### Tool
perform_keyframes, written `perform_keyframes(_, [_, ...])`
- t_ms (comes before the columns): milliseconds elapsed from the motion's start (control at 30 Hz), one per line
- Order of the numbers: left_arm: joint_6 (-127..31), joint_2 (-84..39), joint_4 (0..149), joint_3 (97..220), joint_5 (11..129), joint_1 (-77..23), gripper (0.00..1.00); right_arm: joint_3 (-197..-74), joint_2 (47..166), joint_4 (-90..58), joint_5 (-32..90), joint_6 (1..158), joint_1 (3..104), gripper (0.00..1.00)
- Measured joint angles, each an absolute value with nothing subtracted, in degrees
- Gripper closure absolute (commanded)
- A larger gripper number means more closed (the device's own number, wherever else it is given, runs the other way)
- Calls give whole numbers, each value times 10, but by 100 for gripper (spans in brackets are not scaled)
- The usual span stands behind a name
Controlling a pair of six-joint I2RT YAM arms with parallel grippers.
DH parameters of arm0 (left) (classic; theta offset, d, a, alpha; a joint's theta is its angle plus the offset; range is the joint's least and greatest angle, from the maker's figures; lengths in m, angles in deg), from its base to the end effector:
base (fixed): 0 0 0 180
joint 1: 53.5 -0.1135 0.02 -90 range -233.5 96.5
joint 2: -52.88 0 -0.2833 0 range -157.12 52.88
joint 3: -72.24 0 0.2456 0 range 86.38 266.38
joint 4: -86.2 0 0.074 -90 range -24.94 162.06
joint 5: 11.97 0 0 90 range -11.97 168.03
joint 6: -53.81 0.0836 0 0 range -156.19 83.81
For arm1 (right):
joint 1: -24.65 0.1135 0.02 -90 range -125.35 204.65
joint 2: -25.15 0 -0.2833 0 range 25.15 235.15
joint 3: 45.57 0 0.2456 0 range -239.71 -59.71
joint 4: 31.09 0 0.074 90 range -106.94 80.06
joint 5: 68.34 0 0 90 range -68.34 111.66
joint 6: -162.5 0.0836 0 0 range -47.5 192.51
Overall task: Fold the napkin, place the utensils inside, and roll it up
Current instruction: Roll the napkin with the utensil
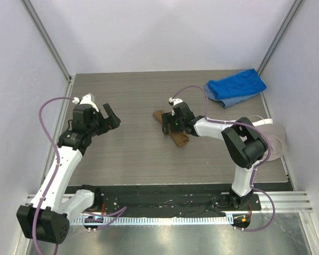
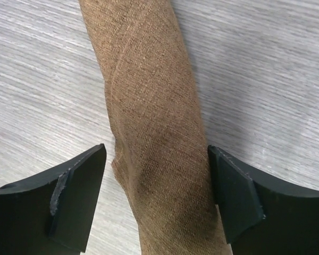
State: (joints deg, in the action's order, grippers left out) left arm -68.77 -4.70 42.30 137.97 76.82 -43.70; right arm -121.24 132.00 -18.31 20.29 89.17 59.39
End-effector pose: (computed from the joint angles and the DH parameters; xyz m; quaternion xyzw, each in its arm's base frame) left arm 0.2353 -0.0424 0.2954 -0.1710 0.8734 -0.1736 0.4217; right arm 0.3509 0.2409 0.1481 -0.1399 0.9096 0.1597 0.3571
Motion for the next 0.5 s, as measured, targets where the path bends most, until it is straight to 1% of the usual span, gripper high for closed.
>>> perform_keyframes(133, [-661,-12,402,1391,769,-457,0,-1213,1307,-174,224,892,583,9])
perform_keyframes(233, [-639,12,400,1395,770,-468,0,-1213,1275,-175,228,892,572,8])
perform_keyframes(367, [-609,47,400,1396,787,-473,0,-1199,1202,-205,226,891,549,7])
perform_keyframes(500, [-583,80,401,1395,801,-473,0,-1143,1101,-270,196,881,522,6])
